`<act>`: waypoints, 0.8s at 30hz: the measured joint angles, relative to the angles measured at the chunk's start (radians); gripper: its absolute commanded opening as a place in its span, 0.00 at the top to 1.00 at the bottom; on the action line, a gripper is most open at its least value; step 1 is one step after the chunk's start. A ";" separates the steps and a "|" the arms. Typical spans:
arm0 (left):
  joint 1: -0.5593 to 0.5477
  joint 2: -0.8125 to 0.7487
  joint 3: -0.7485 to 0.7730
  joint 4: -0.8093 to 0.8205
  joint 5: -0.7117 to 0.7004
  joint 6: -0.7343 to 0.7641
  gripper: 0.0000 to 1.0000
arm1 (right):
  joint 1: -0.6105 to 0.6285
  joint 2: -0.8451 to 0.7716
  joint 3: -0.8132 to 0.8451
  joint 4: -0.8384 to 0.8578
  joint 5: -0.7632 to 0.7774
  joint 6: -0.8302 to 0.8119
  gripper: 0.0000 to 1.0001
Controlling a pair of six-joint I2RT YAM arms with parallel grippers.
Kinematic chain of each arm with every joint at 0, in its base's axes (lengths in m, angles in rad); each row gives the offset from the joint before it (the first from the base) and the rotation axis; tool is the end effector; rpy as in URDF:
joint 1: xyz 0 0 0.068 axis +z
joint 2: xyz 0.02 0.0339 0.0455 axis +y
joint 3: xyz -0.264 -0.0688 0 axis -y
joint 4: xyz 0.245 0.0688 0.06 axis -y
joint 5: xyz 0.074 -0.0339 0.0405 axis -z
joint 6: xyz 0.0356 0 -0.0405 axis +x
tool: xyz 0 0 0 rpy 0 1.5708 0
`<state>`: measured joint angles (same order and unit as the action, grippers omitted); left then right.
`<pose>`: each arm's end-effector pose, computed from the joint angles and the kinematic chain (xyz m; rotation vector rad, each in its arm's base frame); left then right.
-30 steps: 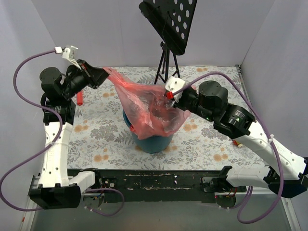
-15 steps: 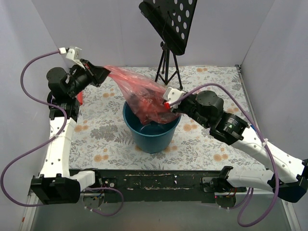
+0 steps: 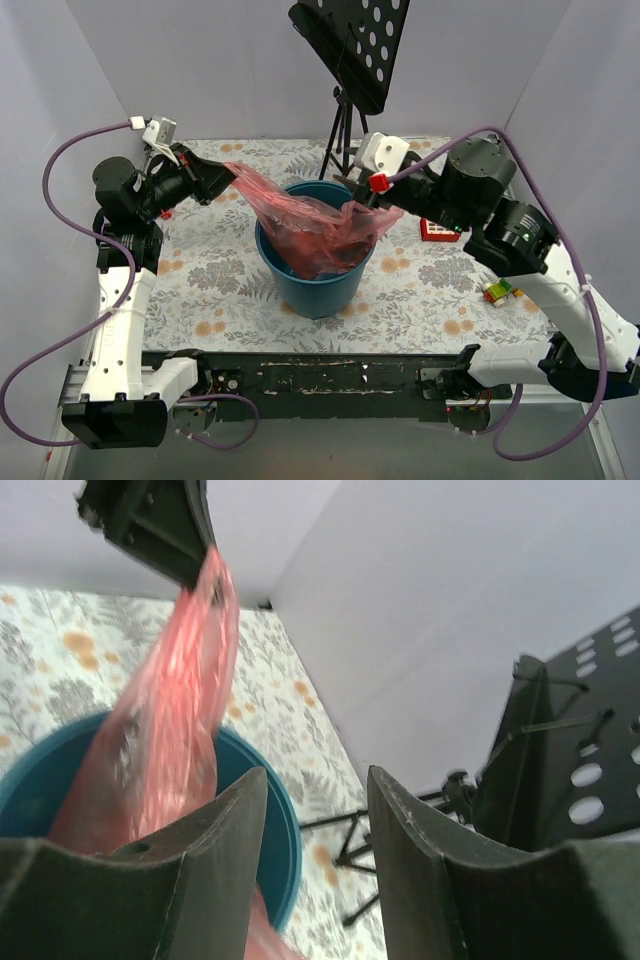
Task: Put the trash bags into the trash bin
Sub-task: Place the trash bag in the trash bin.
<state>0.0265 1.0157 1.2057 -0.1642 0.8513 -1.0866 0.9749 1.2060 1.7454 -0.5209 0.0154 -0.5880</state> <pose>0.2082 -0.0213 0.4456 -0.2126 1.7467 -1.4517 0.1210 0.1775 0.5395 -1.0898 1.1158 0.2936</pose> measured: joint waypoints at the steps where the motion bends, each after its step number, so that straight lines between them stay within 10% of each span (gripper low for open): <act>1: -0.001 0.002 0.002 -0.002 -0.002 -0.005 1.00 | 0.000 0.022 0.022 0.017 -0.019 0.014 0.47; 24: -0.001 -0.024 0.045 -0.089 -0.021 -0.012 1.00 | 0.125 0.418 0.098 0.316 -0.050 0.172 0.52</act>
<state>0.0257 0.9920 1.2503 -0.2527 0.8299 -1.0988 1.1000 1.6245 1.8439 -0.2050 -0.0341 -0.4160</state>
